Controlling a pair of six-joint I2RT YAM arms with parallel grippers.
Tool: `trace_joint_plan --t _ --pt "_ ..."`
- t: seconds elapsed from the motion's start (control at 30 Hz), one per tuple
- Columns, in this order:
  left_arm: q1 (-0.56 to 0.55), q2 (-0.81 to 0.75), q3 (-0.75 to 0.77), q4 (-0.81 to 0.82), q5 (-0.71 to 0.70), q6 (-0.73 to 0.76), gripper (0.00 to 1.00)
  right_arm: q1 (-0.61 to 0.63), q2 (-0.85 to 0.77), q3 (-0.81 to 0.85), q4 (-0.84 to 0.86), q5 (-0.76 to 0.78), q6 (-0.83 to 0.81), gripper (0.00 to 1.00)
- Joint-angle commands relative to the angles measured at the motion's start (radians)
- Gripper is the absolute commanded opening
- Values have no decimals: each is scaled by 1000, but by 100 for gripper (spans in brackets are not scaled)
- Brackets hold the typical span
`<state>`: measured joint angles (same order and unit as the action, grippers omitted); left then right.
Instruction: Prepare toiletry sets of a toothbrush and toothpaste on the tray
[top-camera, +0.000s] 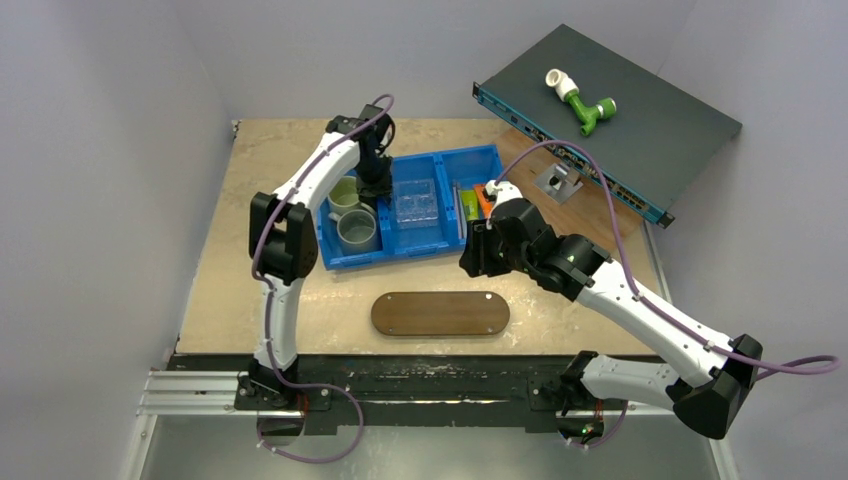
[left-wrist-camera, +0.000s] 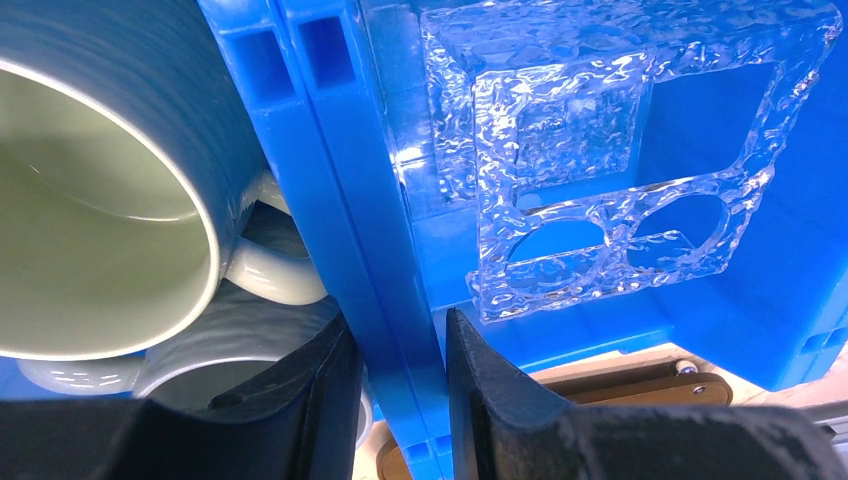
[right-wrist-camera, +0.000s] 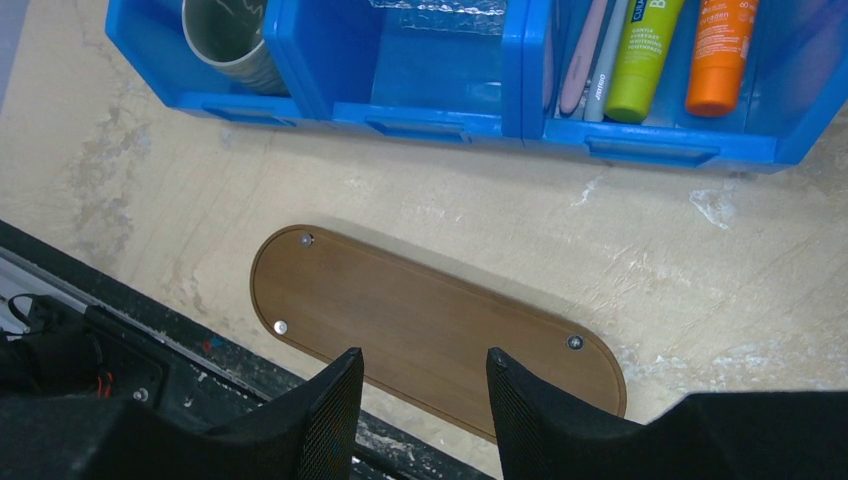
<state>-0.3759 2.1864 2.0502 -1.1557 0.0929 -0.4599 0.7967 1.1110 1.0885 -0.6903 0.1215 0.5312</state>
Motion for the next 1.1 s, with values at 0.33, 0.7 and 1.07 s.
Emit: trace_joint_plan --t 0.33,0.7,1.07 --pt "-54 -76 47 82 73 22 0 2 -24 -2 0 29 21 54" --pt "-54 -127 72 29 -7 60 12 2 9 47 -7 43 13 56" --pt "-54 -230 73 -47 -87 103 39 2 103 164 -14 58 -20 59"
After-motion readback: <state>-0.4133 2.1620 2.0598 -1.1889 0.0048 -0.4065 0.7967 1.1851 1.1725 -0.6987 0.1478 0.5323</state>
